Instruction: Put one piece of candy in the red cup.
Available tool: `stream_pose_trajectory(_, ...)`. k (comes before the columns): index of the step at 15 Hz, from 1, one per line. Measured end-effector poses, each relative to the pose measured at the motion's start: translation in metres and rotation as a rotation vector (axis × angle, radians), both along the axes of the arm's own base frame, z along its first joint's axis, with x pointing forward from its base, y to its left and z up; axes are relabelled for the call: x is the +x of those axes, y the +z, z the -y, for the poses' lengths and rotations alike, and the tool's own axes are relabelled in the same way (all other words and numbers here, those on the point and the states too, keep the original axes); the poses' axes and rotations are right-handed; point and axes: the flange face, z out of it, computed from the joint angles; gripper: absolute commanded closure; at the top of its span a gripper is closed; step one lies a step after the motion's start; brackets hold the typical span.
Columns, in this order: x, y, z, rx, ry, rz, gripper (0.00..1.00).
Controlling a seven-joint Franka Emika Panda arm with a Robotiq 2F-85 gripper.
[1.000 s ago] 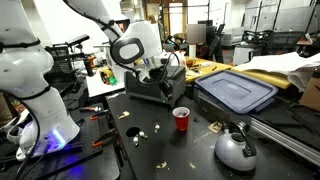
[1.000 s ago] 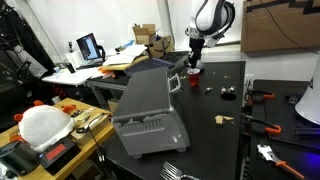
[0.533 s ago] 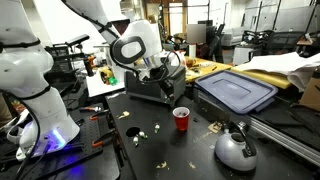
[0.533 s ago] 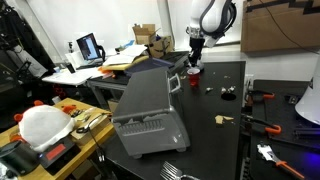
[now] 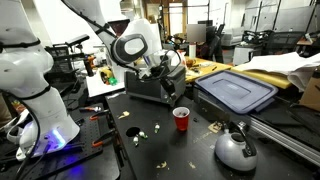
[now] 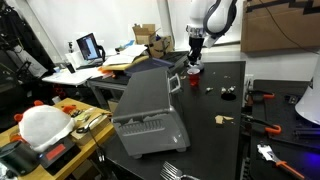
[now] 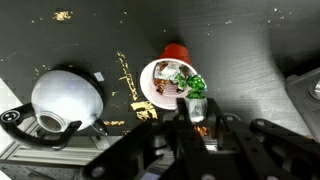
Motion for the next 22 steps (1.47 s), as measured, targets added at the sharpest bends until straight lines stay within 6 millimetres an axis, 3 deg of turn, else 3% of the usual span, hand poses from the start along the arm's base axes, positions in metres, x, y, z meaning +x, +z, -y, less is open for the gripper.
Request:
stream_pose_trajectory(4, 0.000, 0.001, 0.003, -0.023, -0.026, 0.010, 0.94)
stream_pose_trajectory(6, -0.001, 0.001, 0.003, -0.029, -0.035, 0.012, 0.51)
stream_pose_trajectory(13, 0.000, 0.005, 0.004, -0.084, -0.035, 0.033, 0.02)
stream_pose_trajectory(18, 0.001, 0.006, 0.003, -0.109, -0.019, 0.040, 0.00)
stream_pose_trajectory(22, -0.009, -0.016, -0.011, -0.046, 0.000, -0.029, 0.00)
